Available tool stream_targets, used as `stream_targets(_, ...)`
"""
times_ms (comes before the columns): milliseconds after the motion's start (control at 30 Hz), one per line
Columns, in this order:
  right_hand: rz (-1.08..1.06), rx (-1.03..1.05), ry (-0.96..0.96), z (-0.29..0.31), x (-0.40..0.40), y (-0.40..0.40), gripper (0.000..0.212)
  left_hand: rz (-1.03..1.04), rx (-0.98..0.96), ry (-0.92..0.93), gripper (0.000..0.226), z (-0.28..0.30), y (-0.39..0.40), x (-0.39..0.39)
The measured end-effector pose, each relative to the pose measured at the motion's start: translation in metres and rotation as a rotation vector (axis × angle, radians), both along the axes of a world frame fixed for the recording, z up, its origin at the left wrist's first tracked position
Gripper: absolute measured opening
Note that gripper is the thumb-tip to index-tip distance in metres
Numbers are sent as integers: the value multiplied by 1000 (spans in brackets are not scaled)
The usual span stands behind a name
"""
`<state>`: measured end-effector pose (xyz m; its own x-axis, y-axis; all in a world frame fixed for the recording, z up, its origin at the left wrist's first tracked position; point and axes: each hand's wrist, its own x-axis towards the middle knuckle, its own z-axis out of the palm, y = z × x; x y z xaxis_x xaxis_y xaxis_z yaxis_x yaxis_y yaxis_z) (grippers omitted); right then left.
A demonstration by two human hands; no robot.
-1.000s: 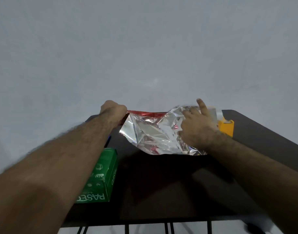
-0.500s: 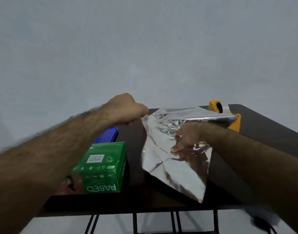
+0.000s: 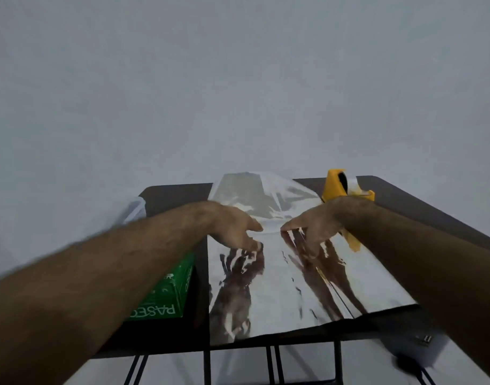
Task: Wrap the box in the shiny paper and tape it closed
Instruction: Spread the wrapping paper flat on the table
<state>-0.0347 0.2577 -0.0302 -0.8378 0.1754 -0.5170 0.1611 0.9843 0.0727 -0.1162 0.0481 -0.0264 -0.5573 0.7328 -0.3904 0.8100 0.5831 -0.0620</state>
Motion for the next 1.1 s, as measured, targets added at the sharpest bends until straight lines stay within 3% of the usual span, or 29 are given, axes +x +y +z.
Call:
stream_targets(167,-59,-138,41,-14,2,5,93,122,-56,-189,102,-13,13,-14)
stream_targets(333,-131,-326,70,-28,0,11,112,120,-119,-135,107,-14,17,-27)
stream_targets(500,20,-182,227,-33,7,0,106,92,-125,-146,111,-12,13,-30)
stream_targets(667,69,-52,173,-42,11,-12,102,51,37,-105,106,-8,-4,-24)
stream_targets(900,34,-208,341,-40,20,-44,90,-15,290,55,80,14,-59,8)
stream_targets(1100,62,-173,473,-52,31,-90,77,134,346,-35,107,23,-147,27)
